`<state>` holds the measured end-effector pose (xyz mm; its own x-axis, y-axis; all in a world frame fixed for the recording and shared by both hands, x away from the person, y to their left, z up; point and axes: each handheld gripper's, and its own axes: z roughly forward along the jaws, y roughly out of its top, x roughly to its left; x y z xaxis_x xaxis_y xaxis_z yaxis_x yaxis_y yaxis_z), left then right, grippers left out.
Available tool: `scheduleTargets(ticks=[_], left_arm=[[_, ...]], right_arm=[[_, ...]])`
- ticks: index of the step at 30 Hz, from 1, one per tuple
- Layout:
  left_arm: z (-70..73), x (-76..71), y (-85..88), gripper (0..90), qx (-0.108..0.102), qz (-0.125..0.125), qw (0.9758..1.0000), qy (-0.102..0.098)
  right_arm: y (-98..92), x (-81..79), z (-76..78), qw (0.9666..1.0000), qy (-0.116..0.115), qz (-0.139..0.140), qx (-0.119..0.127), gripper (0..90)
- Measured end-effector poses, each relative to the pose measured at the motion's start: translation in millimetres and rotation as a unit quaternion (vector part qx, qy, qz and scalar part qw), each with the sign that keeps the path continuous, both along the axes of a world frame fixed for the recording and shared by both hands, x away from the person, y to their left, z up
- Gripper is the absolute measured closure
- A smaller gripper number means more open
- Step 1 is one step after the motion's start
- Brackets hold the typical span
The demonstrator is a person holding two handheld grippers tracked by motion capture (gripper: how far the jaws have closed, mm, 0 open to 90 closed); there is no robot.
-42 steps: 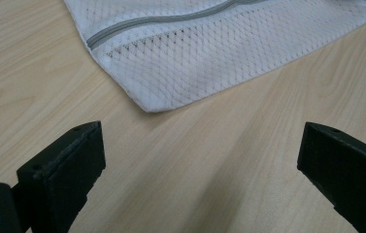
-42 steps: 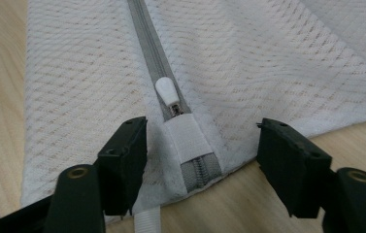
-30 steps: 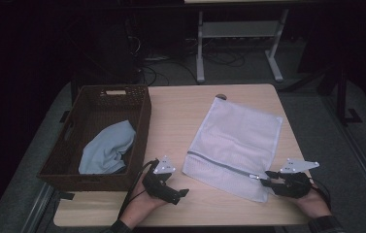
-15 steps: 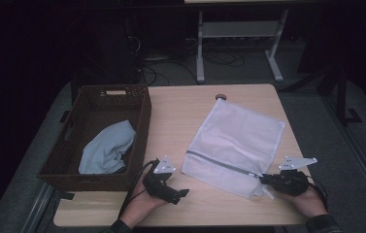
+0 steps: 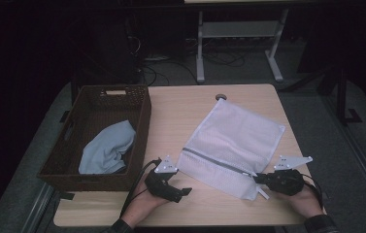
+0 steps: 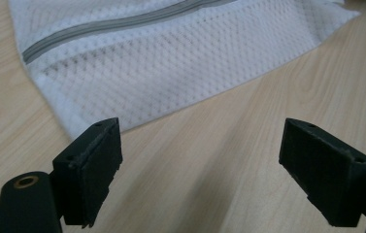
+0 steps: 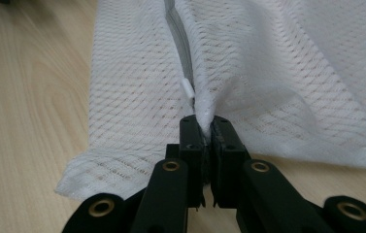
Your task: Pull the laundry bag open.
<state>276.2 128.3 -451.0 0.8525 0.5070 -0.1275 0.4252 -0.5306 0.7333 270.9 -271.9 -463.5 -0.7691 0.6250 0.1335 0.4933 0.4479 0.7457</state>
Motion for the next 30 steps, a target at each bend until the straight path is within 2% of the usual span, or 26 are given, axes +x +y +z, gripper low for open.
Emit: scheduleTargets(ticks=[10,19,24,30], left_arm=[[-1.0,-1.0,-3.9,19.6,-0.017,-0.008,0.9998,0.002],[0.1,-0.2,-8.9,21.3,-0.029,-0.021,0.9993,0.002],[4.2,2.8,-16.0,23.7,-0.055,-0.027,0.9981,0.008],[4.2,5.3,-26.8,26.6,-0.070,-0.046,0.9964,0.017]], right_arm=[[10.1,1.7,9.7,0.9993,-0.029,0.001,0.023,84.8],[27.2,6.8,15.0,0.9987,-0.033,0.023,0.031,84.8],[38.4,8.0,17.2,0.9980,-0.038,0.039,0.034,84.8],[44.5,5.9,19.3,0.9969,-0.042,0.056,0.036,84.8]])
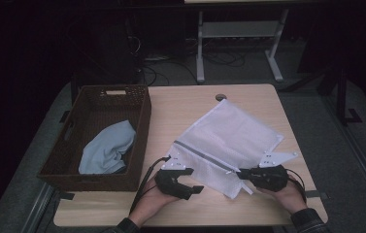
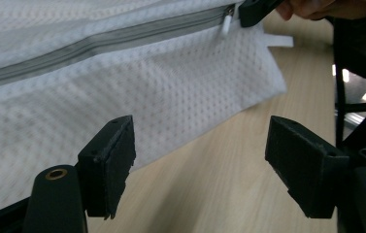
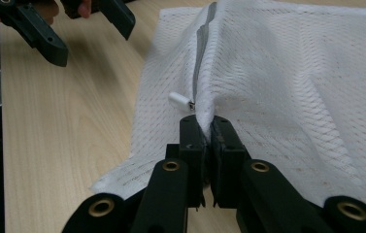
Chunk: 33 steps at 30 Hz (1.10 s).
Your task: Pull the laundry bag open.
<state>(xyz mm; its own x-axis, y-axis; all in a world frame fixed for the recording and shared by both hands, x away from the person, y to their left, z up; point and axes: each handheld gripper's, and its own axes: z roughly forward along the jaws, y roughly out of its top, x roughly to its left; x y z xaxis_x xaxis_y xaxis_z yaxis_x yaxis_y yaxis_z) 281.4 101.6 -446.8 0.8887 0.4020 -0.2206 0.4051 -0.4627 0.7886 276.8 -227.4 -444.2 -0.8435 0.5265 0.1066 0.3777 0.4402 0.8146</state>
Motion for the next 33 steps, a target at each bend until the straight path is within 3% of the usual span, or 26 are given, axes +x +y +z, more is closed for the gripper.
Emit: scheduleTargets(ticks=[7,14,21,33], left_arm=[[2.7,2.6,-11.5,32.1,-0.022,-0.016,0.9996,0.004],[3.3,4.3,-24.5,36.1,-0.026,-0.027,0.9993,0.008],[5.4,2.6,-37.4,38.6,-0.029,-0.044,0.9986,-0.004],[5.0,4.4,-54.1,58.7,-0.022,-0.072,0.9971,-0.005]], right_arm=[[4.5,1.0,1.0,1.0000,-0.001,0.007,0.001,84.8],[10.1,-1.9,2.2,0.9999,0.005,0.008,0.005,84.8],[22.2,-6.5,4.8,0.9997,0.003,0.022,0.009,84.7],[23.4,-10.5,5.9,0.9992,0.001,0.039,0.012,84.8]])
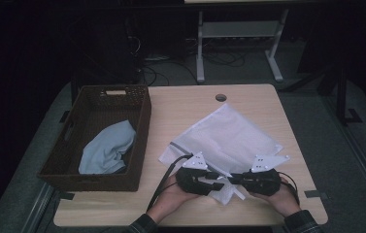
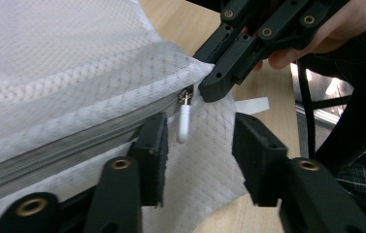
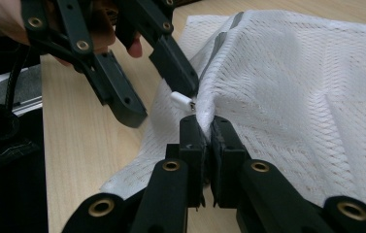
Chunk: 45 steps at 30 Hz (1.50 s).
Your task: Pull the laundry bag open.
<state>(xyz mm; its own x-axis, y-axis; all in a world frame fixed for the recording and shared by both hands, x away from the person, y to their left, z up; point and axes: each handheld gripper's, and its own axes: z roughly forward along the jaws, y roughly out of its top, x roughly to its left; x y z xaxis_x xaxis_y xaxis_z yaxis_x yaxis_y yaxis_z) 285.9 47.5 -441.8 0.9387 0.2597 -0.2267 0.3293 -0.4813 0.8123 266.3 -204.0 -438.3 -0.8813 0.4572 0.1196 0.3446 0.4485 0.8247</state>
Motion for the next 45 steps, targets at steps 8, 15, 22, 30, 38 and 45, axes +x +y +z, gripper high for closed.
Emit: scheduleTargets(ticks=[8,15,22,30,38,45], left_arm=[[-1.7,3.6,-7.2,66.2,0.005,-0.004,1.0000,0.003],[-3.0,8.3,-8.1,72.2,-0.003,-0.006,0.9999,0.010],[-0.9,10.8,-9.7,79.2,-0.009,-0.009,0.9998,0.015],[-1.7,12.7,-8.0,85.6,-0.011,-0.004,0.9996,0.027],[-1.6,10.8,-7.5,86.7,-0.008,0.005,0.9996,0.028],[-1.0,8.5,-5.1,87.0,-0.005,0.006,0.9998,0.020]], right_arm=[[-1.3,-1.0,1.0,0.9999,-0.007,0.009,0.003,84.8],[-2.1,-1.0,1.4,0.9998,-0.009,0.015,0.008,84.8],[-2.5,-1.1,2.8,0.9997,-0.011,0.018,0.011,84.8],[-2.6,-1.9,2.5,0.9997,-0.011,0.020,0.011,84.8],[-1.0,-2.8,1.1,0.9996,-0.013,0.022,0.007,84.8],[-0.7,-3.1,1.1,0.9997,-0.016,0.020,0.004,84.8]])
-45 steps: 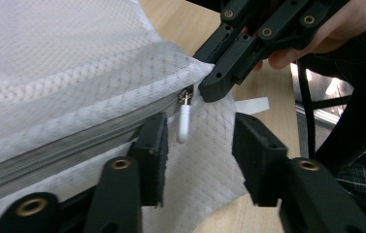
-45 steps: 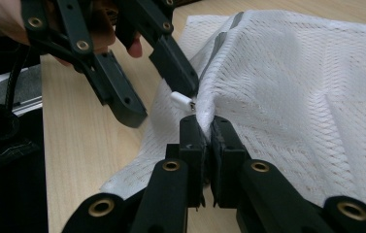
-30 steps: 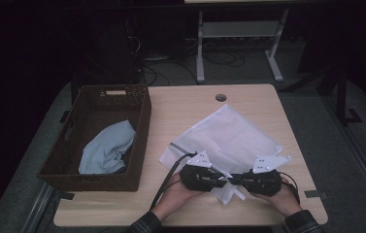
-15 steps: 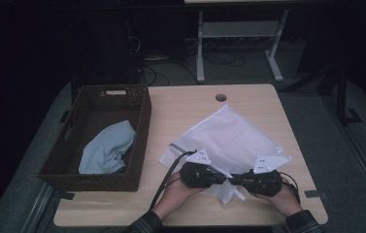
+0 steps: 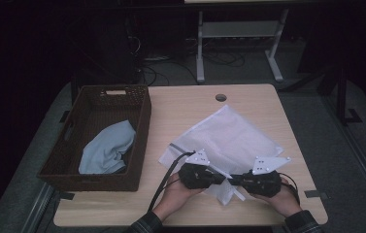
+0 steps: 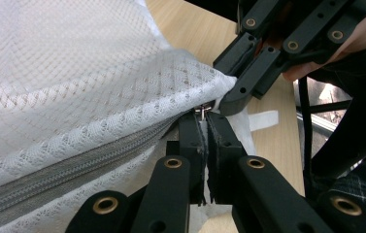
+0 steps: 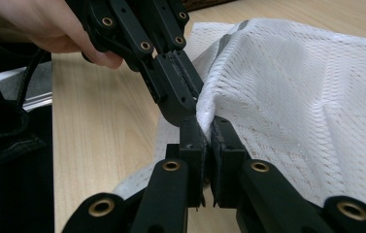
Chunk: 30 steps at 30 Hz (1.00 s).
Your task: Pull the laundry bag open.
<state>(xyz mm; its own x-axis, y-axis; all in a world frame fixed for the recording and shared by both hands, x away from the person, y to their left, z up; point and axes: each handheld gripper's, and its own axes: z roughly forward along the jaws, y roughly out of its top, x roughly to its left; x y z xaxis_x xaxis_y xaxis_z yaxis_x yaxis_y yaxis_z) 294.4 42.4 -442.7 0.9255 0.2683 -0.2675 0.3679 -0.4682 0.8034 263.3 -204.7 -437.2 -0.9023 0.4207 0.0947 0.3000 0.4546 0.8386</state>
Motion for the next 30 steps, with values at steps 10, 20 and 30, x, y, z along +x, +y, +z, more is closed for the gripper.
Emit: scheduleTargets(ticks=[10,20,30], left_arm=[[-1.2,1.7,4.6,87.1,-0.005,0.007,0.9999,0.010],[-3.2,3.2,7.5,87.1,-0.005,0.001,0.9999,0.014],[-2.4,4.2,11.3,87.0,-0.001,0.004,0.9999,0.015]], right_arm=[[-2.2,2.3,-0.1,1.0000,-0.003,-0.008,-0.004,84.9],[-3.6,2.2,-2.3,0.9999,-0.004,-0.009,-0.004,84.8],[-4.9,2.7,-3.3,0.9999,-0.003,-0.011,-0.002,84.8]])
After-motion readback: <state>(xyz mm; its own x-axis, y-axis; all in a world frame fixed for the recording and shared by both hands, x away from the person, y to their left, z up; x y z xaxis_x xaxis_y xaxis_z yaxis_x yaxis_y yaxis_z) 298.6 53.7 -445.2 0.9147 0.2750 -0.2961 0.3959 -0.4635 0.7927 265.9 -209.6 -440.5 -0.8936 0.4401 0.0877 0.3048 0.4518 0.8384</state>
